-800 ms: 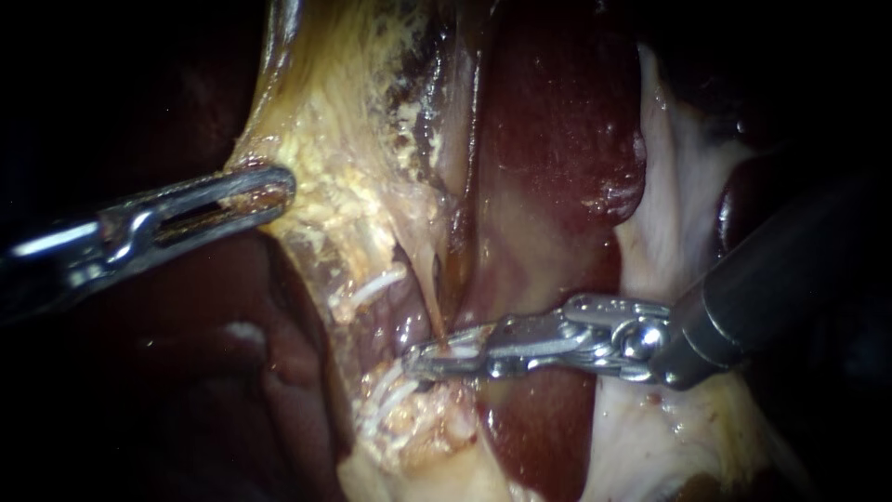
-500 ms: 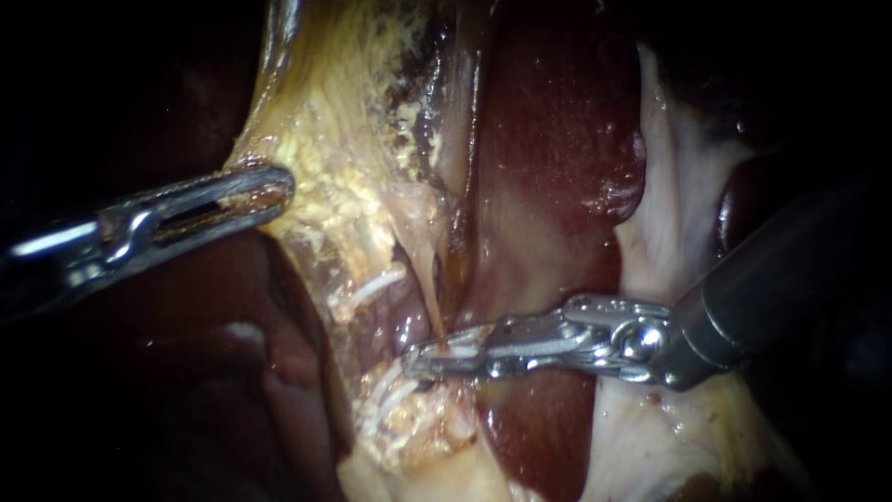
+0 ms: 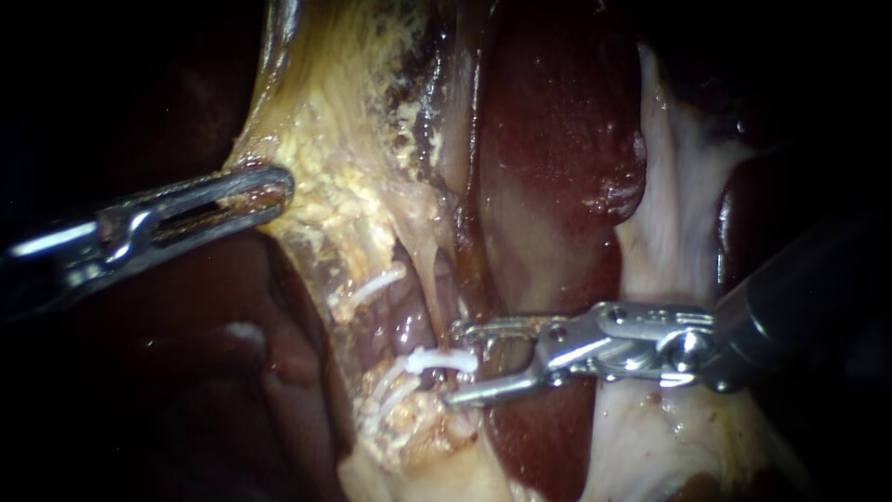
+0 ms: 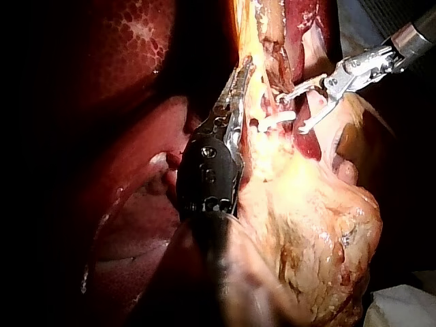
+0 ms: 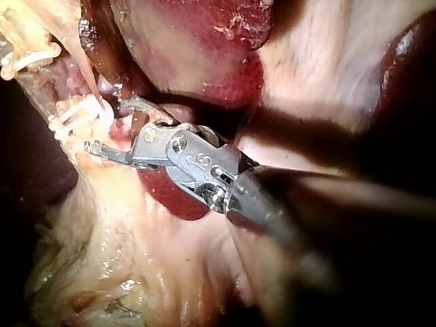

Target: Going back first clip right tube

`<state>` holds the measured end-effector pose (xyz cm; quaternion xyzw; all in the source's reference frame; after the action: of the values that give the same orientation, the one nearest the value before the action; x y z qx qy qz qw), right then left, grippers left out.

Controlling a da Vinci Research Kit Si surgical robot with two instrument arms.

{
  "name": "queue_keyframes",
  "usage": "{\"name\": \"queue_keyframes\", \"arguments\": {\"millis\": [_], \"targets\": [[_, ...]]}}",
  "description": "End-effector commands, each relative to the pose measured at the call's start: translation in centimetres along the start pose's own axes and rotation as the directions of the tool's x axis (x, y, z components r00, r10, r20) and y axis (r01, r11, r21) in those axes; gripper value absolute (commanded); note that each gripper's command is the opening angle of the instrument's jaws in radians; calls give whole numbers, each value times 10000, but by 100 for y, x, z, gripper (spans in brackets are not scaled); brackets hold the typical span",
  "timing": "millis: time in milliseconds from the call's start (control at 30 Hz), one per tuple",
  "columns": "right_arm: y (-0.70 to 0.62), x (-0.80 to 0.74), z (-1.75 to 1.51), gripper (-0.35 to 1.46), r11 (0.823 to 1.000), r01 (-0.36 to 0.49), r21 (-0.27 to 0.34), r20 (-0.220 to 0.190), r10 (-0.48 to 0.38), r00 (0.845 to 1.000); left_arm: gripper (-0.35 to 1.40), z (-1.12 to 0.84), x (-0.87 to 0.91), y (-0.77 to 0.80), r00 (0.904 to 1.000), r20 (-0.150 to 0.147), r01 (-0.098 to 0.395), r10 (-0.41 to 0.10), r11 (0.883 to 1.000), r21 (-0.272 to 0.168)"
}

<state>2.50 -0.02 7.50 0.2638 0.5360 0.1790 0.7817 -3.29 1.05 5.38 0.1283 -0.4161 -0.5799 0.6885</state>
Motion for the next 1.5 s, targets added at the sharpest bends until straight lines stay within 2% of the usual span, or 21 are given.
{"name": "queue_keyframes", "arguments": {"millis": [33, 200, 300, 467, 1033, 1300, 1500], "targets": [[0, 4, -7, 60, 9998, 222, -15, -9, -222, 9998, -35, 0, 0, 0, 10000, -2, -1, 1, 10000, 1], [-1, 23, -36, 60, 9953, 966, -109, -113, -968, 9952, -35, 0, 0, 1, 10000, -3, -1, 1, 10000, 2], [-1, 36, -51, 60, 9920, 1253, -151, -442, -1258, 9911, -35, 1, 0, 1, 10000, -3, -1, 1, 10000, 2], [-3, 53, -65, 60, 9839, 1764, -276, -579, -1778, 9824, -35, 0, 0, 1, 10000, -3, -1, 1, 10000, 2], [-2, 72, -83, 60, 9575, 2853, -412, -900, -2880, 9534, -35, 2, 1, 3, 10000, -1, -5, 5, 10000, 3], [1, 75, -88, 60, 9551, 2935, -417, -897, -2961, 9509, -35, 3, 1, 3, 10000, 2, -8, 8, 10000, 2], [3, 73, -88, 60, 9550, 2935, -424, -894, -2962, 9509, -35, 13, 10, 13, 10000, 46, -60, 60, 10000, -10]]}}
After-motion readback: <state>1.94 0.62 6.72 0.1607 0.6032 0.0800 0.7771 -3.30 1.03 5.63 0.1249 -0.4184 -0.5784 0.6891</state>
